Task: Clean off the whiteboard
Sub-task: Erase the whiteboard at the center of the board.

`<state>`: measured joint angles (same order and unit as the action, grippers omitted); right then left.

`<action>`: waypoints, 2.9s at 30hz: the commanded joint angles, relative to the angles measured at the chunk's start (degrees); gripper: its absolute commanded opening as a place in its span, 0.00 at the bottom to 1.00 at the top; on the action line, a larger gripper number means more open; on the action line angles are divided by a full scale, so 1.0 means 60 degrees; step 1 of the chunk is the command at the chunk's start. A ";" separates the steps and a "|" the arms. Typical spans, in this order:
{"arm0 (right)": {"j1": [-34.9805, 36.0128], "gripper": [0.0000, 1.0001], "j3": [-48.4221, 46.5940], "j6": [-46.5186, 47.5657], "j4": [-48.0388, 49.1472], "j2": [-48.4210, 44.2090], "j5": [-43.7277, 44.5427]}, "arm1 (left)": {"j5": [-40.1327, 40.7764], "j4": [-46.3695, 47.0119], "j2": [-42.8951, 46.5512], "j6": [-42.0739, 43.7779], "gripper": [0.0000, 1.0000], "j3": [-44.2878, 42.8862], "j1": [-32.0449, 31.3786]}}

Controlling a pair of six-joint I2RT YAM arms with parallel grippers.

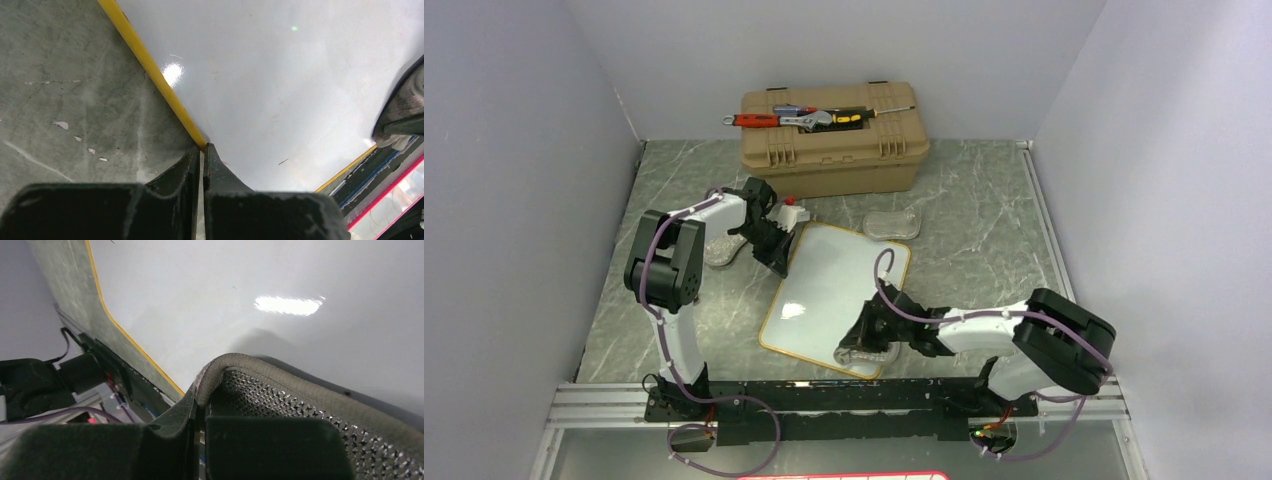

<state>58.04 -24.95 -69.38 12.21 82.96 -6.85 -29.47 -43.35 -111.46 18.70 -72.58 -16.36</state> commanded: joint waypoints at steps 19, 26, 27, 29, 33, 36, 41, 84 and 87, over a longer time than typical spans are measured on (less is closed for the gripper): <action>-0.0349 0.00 -0.1768 0.0892 -0.2619 0.1782 0.0105 | 0.1508 0.0314 -0.0455 0.0664 0.09 0.0587 -0.0379; -0.0759 0.00 0.0622 0.0219 -0.4753 -0.2776 0.0750 | 0.1608 0.0384 -0.0381 0.0751 0.09 0.0595 -0.0379; -0.0810 0.00 0.0968 0.0073 -0.4541 -0.2960 0.0679 | 0.1608 0.0390 -0.0373 0.0758 0.09 0.0580 -0.0379; -0.0840 0.00 0.1385 -0.0201 -0.4037 -0.2957 0.0670 | 0.1557 0.0338 -0.0408 0.0773 0.09 0.0539 -0.0379; -0.0846 0.00 0.1058 -0.0171 -0.3315 -0.1698 0.0952 | 0.1512 0.0315 -0.0479 0.0825 0.09 0.0535 -0.0393; -0.1264 0.00 0.0440 0.0213 -0.2885 -0.0760 0.1337 | 0.1456 0.0275 -0.0526 0.0850 0.09 0.0496 -0.0393; -0.2734 0.00 -0.0210 0.0445 0.1154 0.1440 0.0365 | 0.1324 0.0168 -0.0653 0.0839 0.09 0.0382 -0.0393; -0.5470 0.00 -0.1271 0.2359 -0.2255 0.1649 0.1111 | 0.1398 0.0416 -0.0293 0.1077 0.09 0.0914 -0.0364; -0.5197 0.00 -0.1306 0.1986 -0.1390 0.2418 0.0642 | 0.1441 0.0357 -0.0266 0.1100 0.09 0.0889 -0.0361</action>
<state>24.77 -35.48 -58.74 8.67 91.05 -6.96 -27.16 -41.76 -109.45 21.61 -70.85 -17.72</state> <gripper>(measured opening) 0.045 0.092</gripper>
